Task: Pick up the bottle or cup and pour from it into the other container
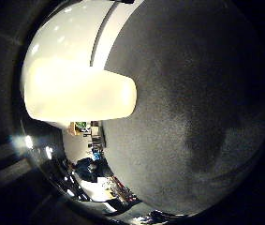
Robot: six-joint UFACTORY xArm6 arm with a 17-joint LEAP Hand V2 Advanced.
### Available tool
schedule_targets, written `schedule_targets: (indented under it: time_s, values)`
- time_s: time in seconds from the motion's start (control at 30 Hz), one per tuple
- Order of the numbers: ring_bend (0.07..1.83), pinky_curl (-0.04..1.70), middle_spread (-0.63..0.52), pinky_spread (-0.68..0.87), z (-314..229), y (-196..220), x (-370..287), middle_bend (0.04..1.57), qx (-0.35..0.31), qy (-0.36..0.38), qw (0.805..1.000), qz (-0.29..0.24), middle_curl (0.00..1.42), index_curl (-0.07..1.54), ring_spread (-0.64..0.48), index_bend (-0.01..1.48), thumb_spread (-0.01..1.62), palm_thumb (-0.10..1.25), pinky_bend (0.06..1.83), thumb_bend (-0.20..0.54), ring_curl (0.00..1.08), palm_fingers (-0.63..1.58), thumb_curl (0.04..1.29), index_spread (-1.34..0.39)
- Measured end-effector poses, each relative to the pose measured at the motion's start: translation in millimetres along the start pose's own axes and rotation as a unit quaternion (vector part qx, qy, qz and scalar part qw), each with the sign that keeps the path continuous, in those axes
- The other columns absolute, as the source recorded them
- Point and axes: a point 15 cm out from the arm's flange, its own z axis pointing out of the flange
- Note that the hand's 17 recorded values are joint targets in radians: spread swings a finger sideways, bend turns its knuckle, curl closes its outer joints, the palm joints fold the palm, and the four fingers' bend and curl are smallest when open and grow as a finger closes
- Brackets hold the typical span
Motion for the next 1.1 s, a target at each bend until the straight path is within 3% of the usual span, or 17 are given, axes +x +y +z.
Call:
schedule_targets:
  time_s: [0.5, 0.73, 0.93, 1.1]
  values:
    - [0.58, 0.28, 0.13, 0.45, 50.2, 0.2, -15.3, 0.34, -0.045, -0.007, 0.999, -0.014, 0.33, 0.21, 0.18, 0.12, 0.98, 0.53, 0.72, -0.024, 0.25, 0.10, 0.30, -0.36]
    - [0.77, 0.28, 0.08, 0.41, 68.2, 5.5, -14.8, 0.44, -0.060, -0.014, 0.998, -0.010, 0.35, 0.19, 0.11, 0.11, 1.00, 0.56, 0.81, -0.024, 0.28, 0.20, 0.30, -0.26]
    - [1.05, 0.28, -0.01, 0.18, 78.9, 8.5, -15.1, 0.63, -0.070, -0.017, 0.997, -0.005, 0.40, 0.17, -0.06, 0.11, 1.01, 0.61, 0.93, -0.020, 0.34, 0.35, 0.31, -0.19]
    - [1.30, 0.33, -0.12, -0.26, 84.9, 9.1, -16.2, 0.89, -0.076, -0.018, 0.997, 0.001, 0.50, 0.13, -0.17, 0.12, 1.02, 0.69, 1.20, -0.017, 0.43, 0.63, 0.34, -0.19]
